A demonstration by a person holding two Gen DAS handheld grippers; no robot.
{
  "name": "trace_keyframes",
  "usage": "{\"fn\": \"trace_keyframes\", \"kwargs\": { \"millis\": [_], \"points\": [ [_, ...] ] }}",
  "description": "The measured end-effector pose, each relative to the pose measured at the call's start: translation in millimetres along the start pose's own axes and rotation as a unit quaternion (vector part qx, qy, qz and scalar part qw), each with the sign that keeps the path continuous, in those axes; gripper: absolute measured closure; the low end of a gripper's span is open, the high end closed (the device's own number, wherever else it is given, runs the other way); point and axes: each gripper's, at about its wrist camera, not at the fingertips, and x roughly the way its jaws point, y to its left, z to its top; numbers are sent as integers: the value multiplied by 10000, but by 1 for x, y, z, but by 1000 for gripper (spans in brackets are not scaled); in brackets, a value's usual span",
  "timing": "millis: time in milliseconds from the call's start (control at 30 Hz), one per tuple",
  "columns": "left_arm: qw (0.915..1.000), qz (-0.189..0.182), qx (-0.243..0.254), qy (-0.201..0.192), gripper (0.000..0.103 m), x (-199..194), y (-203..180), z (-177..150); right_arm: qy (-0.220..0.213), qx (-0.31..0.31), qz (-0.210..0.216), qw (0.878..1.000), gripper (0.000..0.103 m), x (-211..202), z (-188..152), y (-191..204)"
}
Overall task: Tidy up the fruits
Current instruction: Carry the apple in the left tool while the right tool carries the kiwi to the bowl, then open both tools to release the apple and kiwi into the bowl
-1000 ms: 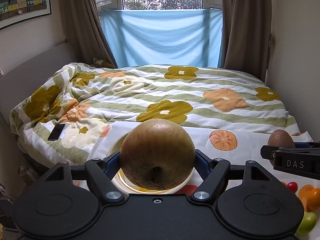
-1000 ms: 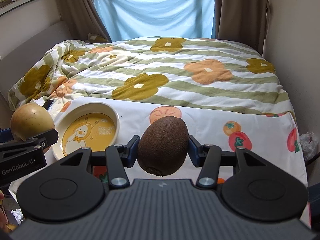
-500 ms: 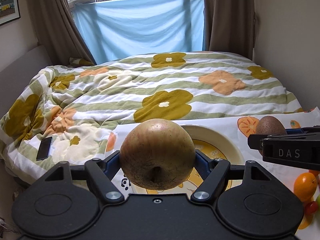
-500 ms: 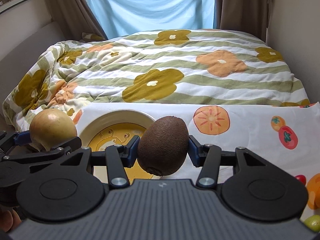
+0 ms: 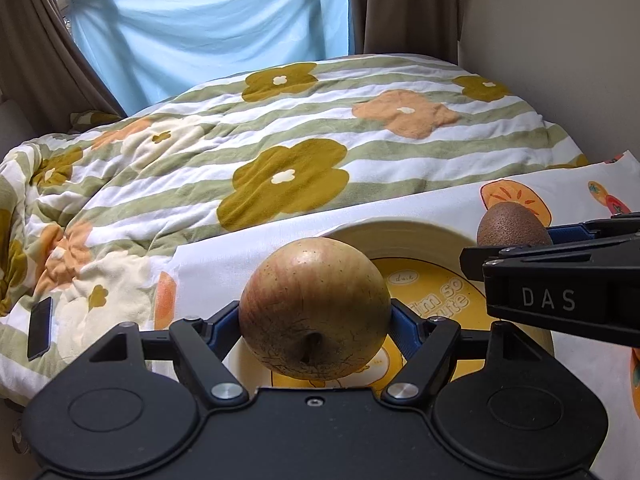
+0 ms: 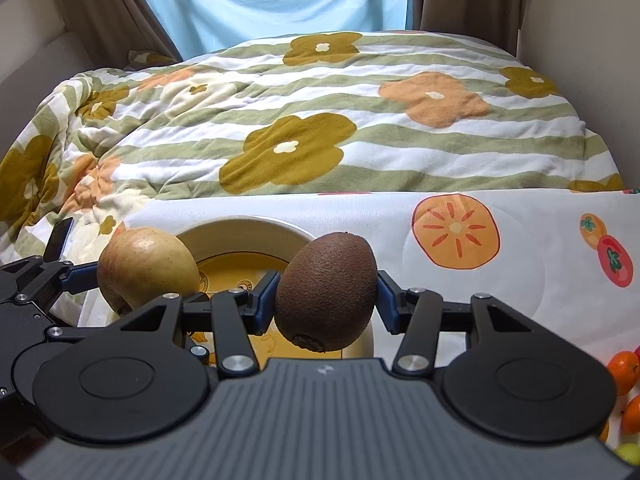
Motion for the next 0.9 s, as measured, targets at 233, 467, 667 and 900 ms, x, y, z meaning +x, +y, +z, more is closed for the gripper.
{"fn": "trace_keyframes", "kwargs": {
  "millis": [233,467,667,900],
  "points": [
    [9998,-31,199,75,21,9,-3,0,53,-34,-39,10000,37,5,2,3],
    [9987,130,369,-312,2,-11,-5,0,102,-98,-10,9999,37,6,4,6],
    [9990,131,312,-302,2,-22,0,-12,115,-210,83,9997,37,7,2,12],
    [9990,134,198,-389,2,-31,7,-25,-134,-714,456,9963,37,13,-7,22]
  ]
}}
